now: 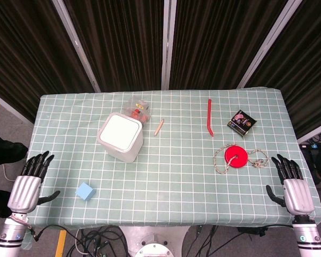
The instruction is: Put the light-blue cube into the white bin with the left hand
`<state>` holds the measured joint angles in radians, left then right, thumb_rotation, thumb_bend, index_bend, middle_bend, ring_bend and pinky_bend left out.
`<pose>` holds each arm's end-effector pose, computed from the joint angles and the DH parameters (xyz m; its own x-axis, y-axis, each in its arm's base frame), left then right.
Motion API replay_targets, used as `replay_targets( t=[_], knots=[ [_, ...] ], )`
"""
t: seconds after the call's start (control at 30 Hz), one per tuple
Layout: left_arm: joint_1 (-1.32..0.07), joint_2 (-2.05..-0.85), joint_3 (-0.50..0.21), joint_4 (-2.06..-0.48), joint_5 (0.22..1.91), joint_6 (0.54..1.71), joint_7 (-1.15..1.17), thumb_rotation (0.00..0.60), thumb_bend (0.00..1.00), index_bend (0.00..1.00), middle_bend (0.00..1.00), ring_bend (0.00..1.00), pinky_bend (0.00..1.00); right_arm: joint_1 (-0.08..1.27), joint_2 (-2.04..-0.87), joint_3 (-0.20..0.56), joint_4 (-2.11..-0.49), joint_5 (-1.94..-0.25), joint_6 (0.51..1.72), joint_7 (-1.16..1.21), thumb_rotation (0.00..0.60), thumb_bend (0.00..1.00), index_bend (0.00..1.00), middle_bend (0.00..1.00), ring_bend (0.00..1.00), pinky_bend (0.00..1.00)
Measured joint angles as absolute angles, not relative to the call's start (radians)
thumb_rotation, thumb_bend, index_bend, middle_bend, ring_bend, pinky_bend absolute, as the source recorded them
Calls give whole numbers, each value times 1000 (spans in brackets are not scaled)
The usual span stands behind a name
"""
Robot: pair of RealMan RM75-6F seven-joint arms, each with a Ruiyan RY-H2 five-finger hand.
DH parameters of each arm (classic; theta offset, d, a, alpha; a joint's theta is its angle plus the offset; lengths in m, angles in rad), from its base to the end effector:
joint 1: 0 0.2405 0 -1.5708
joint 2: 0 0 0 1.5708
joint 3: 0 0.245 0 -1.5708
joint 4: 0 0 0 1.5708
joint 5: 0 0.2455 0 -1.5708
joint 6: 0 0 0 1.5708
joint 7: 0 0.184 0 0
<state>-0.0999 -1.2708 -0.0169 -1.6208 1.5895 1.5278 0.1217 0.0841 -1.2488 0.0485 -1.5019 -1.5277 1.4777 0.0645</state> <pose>-0.2723 0.2163 0.0695 0.3644 -0.0129 0.9312 0.9245 -0.1153 -0.3634 -0.3192 -0.2231 0.0870 0.3187 -0.0148 0.9477 -0.9475 -0.0306 0.3182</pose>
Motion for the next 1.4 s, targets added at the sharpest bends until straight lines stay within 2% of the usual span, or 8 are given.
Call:
replay_targets(
  t=[0.33,0.63,1.03,1.2,1.4],
  knots=[
    [-107,-1267,-20,-1626,1595,1524,122,600,3,3,0,0,88,85,-1250,49,-1502,-1526,1474,61,600,292,0,1,0,0],
    [-195,-1238,-53,-1677,1656,1467,173,600,2,3,0,0,88,83,-1249,45,-1489,-1519,1469,62,600,291,0,7,0,0],
    [-456,-1262,-168,-1705,1613,1171,211,600,3,3,36,0,88,89,-1264,47,-1468,-1507,1449,73,600,291,0,8,0,0],
    [-548,-1327,-197,-1644,1530,1061,220,600,3,3,156,0,88,86,-1264,48,-1455,-1503,1452,88,600,291,0,8,0,0],
    [-576,-1355,-182,-1614,1488,1027,221,600,3,3,284,0,88,86,-1265,50,-1445,-1501,1450,100,600,292,0,8,0,0]
  ],
)
